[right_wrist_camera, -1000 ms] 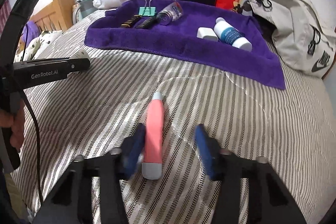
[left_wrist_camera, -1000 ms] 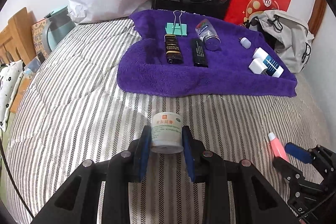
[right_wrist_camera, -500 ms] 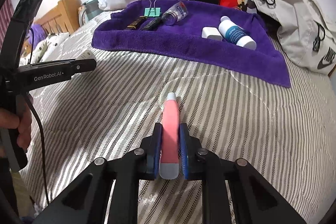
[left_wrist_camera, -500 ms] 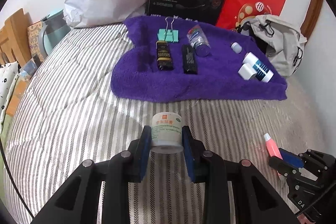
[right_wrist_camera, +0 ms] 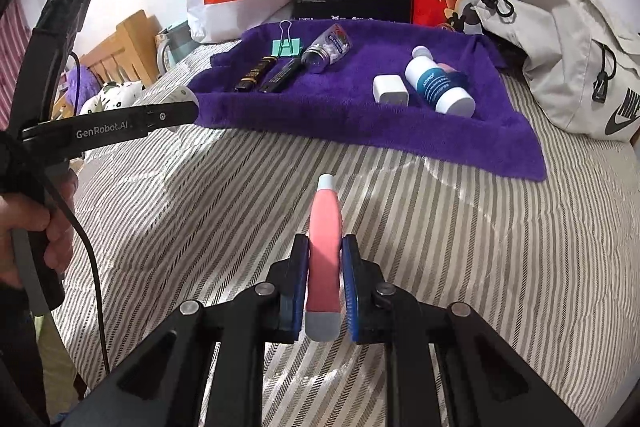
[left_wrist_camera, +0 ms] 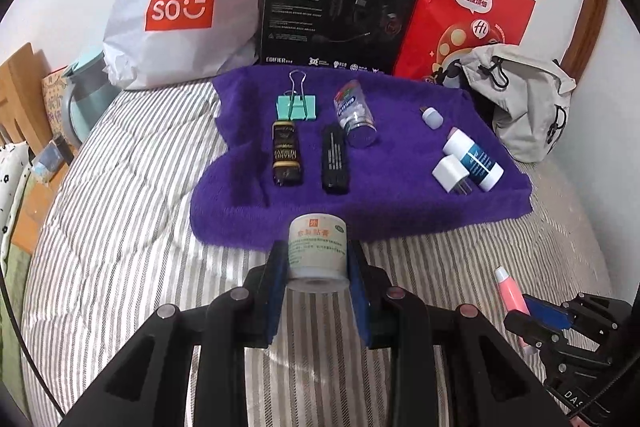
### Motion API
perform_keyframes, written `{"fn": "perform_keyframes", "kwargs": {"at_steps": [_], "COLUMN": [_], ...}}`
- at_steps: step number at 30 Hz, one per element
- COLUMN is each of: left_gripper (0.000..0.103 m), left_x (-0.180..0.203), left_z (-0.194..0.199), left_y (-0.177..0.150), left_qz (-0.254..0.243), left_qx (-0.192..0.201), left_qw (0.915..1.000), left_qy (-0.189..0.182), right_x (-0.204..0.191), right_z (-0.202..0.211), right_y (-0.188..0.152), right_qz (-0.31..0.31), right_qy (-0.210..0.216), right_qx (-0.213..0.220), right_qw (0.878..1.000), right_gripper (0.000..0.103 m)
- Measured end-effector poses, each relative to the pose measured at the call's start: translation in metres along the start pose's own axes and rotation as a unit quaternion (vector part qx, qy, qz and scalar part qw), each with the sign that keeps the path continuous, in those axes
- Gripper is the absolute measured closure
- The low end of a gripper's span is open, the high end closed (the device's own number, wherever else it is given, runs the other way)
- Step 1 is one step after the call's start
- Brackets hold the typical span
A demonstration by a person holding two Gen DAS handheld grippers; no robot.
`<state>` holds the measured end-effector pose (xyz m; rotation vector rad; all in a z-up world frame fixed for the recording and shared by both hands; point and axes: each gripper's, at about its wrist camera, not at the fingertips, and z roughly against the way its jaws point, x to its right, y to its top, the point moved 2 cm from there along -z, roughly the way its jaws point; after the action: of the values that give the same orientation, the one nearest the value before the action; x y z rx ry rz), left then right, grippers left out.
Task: Organize rigid objects
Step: 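Place the jar on the towel with the left tool while the right tool carries the pink tube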
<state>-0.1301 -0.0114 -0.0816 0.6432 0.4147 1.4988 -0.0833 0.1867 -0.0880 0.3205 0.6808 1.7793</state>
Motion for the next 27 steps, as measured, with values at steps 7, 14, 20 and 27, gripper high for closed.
{"fn": "perform_keyframes", "kwargs": {"at_steps": [7, 14, 20, 27], "left_gripper": [0.075, 0.075, 0.075, 0.075], "left_x": [0.004, 0.015, 0.033, 0.055], "left_z": [-0.002, -0.018, -0.043, -0.082], "left_y": [0.016, 0.037, 0.057, 0.065], "left_qz": [0.001, -0.002, -0.007, -0.035], "left_qx": [0.003, -0.002, -0.012, -0.041], "left_qw": [1.0, 0.9997, 0.9992, 0.9981], "left_qy": [-0.007, -0.024, -0.037, -0.031], "right_x": [0.008, 0.018, 0.034, 0.053], "right_z": [0.005, 0.012, 0.019, 0.018], "right_y": [0.016, 0.037, 0.048, 0.057], "right_qz": [-0.002, -0.001, -0.006, -0.011], "right_qy": [0.004, 0.006, 0.004, -0.004], "right_qx": [0.006, 0.017, 0.026, 0.024], "right_qw": [1.0, 1.0, 1.0, 1.0], "right_gripper": [0.086, 0.086, 0.086, 0.086]}}
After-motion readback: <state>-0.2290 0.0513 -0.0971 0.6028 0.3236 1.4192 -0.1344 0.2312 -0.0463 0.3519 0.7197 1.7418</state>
